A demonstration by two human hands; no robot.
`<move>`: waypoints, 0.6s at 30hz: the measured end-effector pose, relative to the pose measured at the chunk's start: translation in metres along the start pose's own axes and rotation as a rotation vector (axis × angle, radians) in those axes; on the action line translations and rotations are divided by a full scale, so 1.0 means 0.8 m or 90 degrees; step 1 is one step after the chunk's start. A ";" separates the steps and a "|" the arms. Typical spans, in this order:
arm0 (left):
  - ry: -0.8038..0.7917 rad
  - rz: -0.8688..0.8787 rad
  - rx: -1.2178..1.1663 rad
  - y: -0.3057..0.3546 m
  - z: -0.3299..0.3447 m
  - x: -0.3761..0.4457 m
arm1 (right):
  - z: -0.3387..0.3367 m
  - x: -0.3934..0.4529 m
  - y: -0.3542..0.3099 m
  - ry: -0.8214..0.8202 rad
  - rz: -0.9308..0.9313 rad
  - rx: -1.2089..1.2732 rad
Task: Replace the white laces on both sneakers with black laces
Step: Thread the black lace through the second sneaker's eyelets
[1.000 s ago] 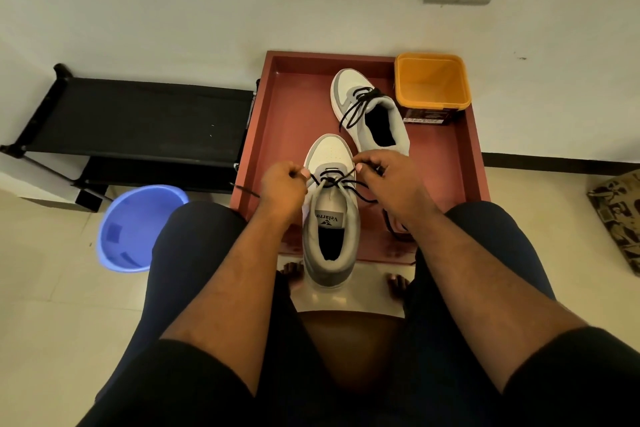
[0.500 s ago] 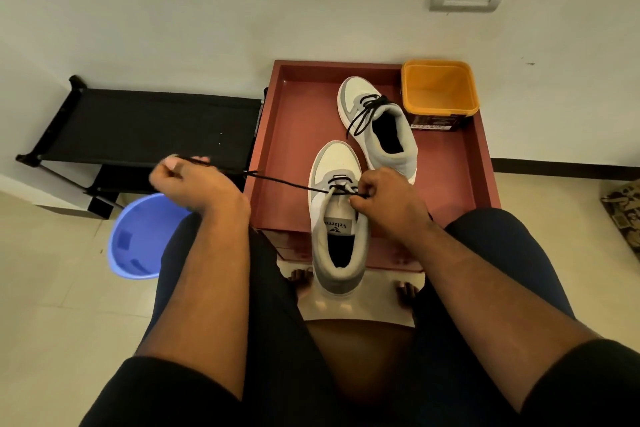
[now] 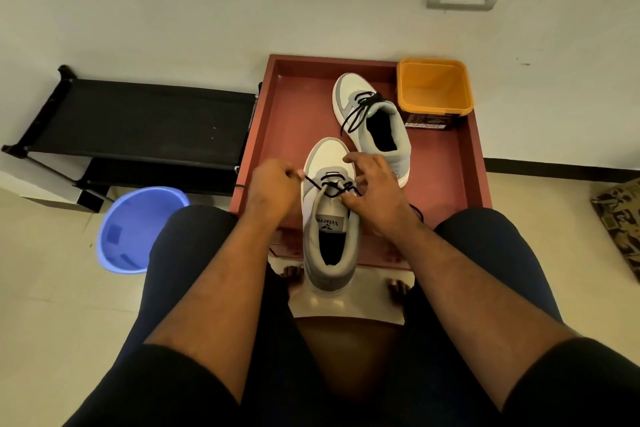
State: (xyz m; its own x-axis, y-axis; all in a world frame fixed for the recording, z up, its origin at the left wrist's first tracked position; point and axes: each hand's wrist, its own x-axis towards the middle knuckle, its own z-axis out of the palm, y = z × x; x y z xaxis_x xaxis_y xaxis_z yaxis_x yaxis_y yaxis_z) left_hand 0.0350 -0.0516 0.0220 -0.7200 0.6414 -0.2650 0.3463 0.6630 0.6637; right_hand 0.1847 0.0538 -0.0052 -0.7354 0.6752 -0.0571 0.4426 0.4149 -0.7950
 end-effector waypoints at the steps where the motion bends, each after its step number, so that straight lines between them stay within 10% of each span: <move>1: 0.078 -0.018 -0.056 -0.006 -0.009 0.003 | -0.001 0.000 0.000 -0.001 0.016 0.011; 4: 0.162 -0.032 -0.046 -0.018 -0.020 0.007 | 0.001 0.000 0.001 -0.011 0.077 0.052; 12: -0.158 0.038 0.256 0.006 0.018 -0.010 | 0.000 -0.003 -0.007 -0.050 0.113 -0.017; 18: -0.061 -0.008 0.222 0.009 0.010 -0.004 | 0.006 -0.003 -0.005 0.001 0.090 -0.117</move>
State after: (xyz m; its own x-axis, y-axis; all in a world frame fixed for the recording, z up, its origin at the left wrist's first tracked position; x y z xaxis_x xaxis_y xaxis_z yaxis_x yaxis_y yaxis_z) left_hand 0.0446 -0.0462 0.0223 -0.6719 0.6542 -0.3471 0.5335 0.7526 0.3859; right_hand 0.1823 0.0474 -0.0052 -0.6587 0.7356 -0.1584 0.6273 0.4206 -0.6555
